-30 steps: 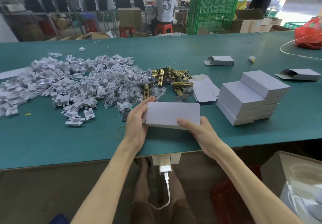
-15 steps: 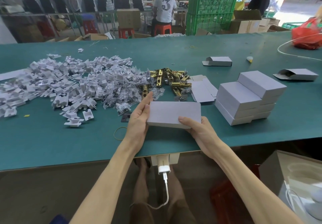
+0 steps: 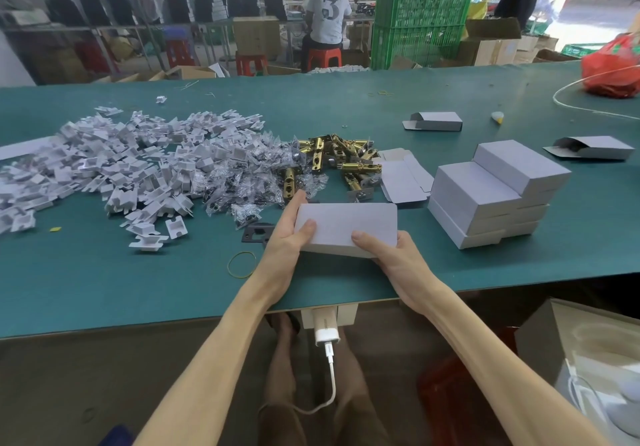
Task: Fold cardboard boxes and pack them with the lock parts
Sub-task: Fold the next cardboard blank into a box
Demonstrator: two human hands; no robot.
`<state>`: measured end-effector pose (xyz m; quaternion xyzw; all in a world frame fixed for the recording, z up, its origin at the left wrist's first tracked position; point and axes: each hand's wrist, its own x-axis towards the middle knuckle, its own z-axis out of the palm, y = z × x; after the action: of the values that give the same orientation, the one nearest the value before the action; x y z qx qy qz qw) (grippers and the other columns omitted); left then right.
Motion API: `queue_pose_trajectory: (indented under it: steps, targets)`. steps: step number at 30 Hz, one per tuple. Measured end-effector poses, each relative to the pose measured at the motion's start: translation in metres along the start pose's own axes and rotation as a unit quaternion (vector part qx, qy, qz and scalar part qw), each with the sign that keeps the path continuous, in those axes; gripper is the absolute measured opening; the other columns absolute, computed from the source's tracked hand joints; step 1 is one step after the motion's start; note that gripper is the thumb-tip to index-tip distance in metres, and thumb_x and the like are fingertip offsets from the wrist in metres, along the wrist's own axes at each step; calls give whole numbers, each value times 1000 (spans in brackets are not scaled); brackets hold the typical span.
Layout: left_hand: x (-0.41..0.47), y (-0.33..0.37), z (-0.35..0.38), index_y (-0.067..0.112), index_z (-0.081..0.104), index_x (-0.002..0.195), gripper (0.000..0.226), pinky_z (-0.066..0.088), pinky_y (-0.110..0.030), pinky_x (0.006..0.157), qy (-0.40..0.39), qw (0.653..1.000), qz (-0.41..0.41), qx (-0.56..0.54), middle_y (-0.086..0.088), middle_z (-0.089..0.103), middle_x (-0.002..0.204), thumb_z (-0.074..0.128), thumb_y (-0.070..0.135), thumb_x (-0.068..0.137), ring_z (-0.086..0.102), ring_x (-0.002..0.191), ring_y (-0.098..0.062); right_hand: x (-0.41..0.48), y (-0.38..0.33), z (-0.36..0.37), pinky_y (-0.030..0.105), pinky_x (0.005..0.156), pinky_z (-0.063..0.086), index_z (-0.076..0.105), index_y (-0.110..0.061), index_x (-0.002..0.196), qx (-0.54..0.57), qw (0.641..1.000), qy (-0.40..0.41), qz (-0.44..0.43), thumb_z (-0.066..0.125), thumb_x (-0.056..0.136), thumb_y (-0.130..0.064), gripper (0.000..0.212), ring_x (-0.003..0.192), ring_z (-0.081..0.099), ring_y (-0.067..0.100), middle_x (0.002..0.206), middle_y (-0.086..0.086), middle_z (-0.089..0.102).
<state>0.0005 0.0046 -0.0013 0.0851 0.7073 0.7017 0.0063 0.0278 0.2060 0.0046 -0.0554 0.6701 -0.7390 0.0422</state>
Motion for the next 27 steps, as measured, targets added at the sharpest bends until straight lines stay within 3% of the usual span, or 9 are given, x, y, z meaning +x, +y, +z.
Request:
queue_pose_trajectory:
  steps: [4,7,11,13,17,19,21,24,27]
  targets:
    - [3,-2,-2,28,33,162,58,27,-40,127,0,1000,-1,-12,13,35,164,53,19,108,38,149,-10,-1,1,0,18,82,53,72,-22,107,-20,1000,-3,-4,73,85,-42,30,98,69,9,106,-4,75]
    - [5,-1,0,23,42,157,51,34,-41,123,21,999,-5,-40,5,48,157,50,13,108,48,142,-16,0,0,3,16,78,51,72,-24,101,-32,999,4,3,75,80,-48,32,92,69,2,98,-11,75]
    - [5,-1,1,13,55,145,39,45,-33,110,55,994,-14,-99,-3,63,142,47,4,108,58,127,-20,0,-3,2,31,86,58,79,-18,95,54,998,40,-7,78,70,-56,46,99,70,15,101,1,76]
    - [6,0,1,10,56,143,37,47,-34,107,75,989,-20,-123,-6,62,140,46,3,108,58,121,-18,-1,-4,-1,38,86,61,77,-17,112,129,989,48,-48,77,73,-50,52,107,69,24,115,8,73]
    - [5,1,-1,6,56,140,33,48,-39,101,97,983,-34,-154,-8,63,134,45,7,109,59,113,-18,0,-4,0,39,91,59,48,-35,148,89,992,34,-86,86,75,-28,83,121,65,22,147,-11,54]
    - [4,2,1,6,59,136,30,51,-35,94,85,987,-33,-132,-7,66,130,47,7,108,60,112,-19,1,-1,2,27,91,57,44,-39,149,13,996,12,-91,90,74,-21,90,117,66,15,141,-17,58]
    - [2,3,4,10,64,129,25,52,-30,84,69,993,-29,-89,-6,69,124,51,8,107,61,110,-20,2,1,2,19,88,54,49,-42,143,-1,995,6,-100,88,74,-20,83,114,66,11,131,-16,64]
    - [-2,4,7,13,67,126,23,53,-34,89,31,999,-2,-12,-5,71,122,61,18,104,64,111,-24,2,3,0,20,91,53,51,-41,140,29,995,23,-97,89,73,-25,78,118,64,10,125,-10,69]
    - [-6,9,9,23,68,130,43,54,-35,93,-19,999,17,31,0,73,124,68,43,92,67,114,-22,4,3,0,22,93,53,44,-38,146,30,995,23,-92,89,73,-27,87,121,62,10,128,-10,67]
